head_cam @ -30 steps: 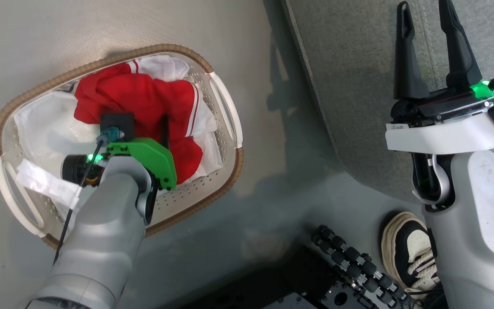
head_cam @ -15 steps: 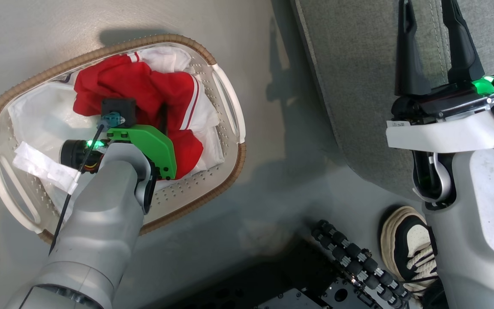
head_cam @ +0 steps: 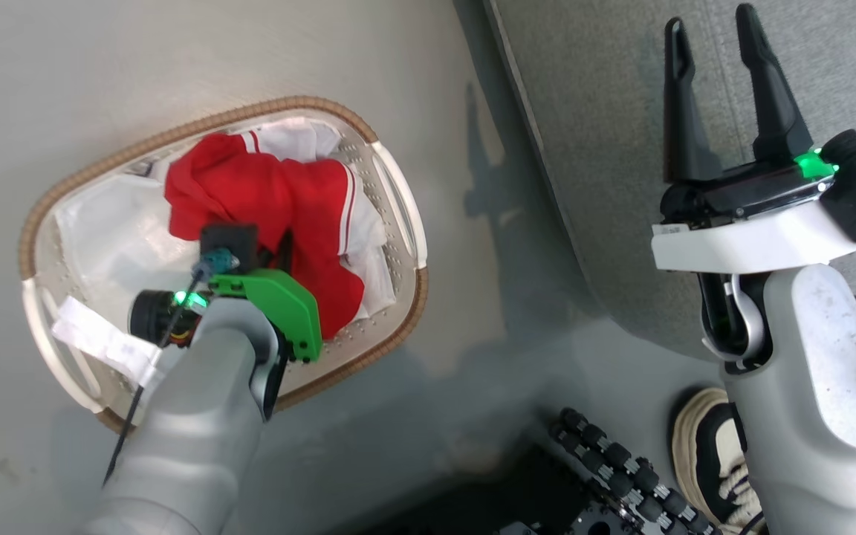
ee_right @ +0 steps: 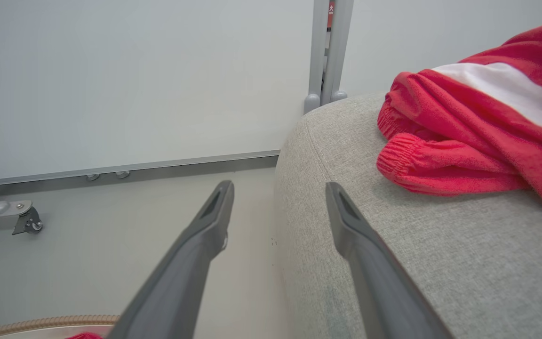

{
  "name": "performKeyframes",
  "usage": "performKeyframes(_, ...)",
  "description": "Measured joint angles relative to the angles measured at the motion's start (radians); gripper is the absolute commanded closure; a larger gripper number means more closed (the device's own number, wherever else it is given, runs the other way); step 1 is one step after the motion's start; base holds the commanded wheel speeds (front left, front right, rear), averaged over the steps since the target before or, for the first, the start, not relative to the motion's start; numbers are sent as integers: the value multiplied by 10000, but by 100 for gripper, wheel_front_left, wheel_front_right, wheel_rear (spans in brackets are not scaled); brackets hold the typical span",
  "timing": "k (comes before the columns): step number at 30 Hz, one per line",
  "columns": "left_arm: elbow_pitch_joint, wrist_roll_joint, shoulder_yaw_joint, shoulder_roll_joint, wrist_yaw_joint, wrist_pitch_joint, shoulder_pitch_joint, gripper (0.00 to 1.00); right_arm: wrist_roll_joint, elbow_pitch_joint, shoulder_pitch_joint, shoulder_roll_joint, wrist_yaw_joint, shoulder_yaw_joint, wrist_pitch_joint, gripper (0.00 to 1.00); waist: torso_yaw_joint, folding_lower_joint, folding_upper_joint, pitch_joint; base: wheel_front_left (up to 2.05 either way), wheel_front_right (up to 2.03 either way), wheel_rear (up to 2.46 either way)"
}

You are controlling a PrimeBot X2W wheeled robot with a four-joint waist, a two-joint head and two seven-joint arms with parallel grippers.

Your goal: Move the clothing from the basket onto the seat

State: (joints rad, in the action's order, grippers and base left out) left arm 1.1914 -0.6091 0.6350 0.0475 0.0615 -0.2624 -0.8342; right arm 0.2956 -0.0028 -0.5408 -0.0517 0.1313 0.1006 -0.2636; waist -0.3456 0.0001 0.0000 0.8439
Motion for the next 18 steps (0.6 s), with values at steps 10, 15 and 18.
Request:
performKeyframes(10,-1254,560,-499,33,15,0,1595,100,-228,470,672,-228,0,332,0,0,441,0,0,-1575,0,0,0)
performKeyframes(15,-2151,1020,-920,90,148,0,2548,100,-314,616,1177,-211,0,468,0,0,732,0,0,-2498,0,0,0)
performKeyframes(18,-2711,1275,-1212,81,190,0,2989,100,-391,750,1570,-215,0,527,0,0,923,0,0,-3032,0,0,0)
